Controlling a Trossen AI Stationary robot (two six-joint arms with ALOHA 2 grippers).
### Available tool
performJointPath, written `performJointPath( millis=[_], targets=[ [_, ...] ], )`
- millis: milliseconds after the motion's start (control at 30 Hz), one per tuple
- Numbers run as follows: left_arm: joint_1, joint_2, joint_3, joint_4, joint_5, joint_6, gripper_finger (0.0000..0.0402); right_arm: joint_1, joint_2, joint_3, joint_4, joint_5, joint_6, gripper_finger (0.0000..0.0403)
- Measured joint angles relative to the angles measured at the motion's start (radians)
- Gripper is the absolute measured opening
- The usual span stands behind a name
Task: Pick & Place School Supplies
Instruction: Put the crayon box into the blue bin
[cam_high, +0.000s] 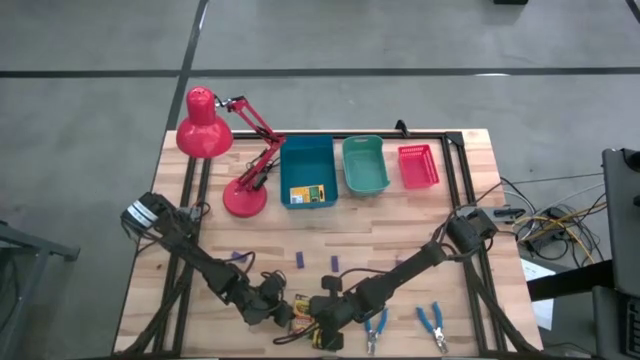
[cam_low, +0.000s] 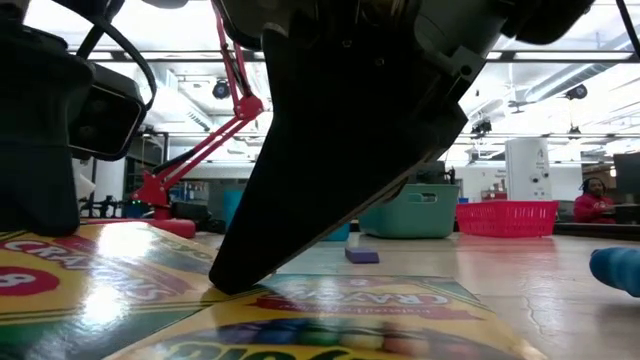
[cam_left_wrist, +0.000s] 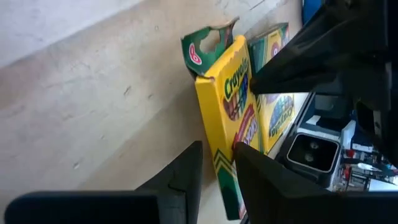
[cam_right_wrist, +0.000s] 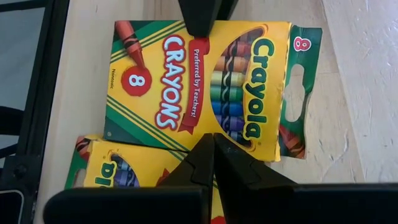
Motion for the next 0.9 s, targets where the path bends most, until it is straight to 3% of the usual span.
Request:
performJointPath(
  millis=[433,900],
  targets=[
    [0.019,-0.001,0.0,0.002,-0.003,0.028,0.0096,0.0,0.0,0.0,0.0,0.001,0.0,0.0008],
    [0.021,0.009,-0.001,0.049,-0.023,0.046,0.0028,0.0,0.0,-0.001,-0.011,0.001,-0.002,0.0008]
  ],
)
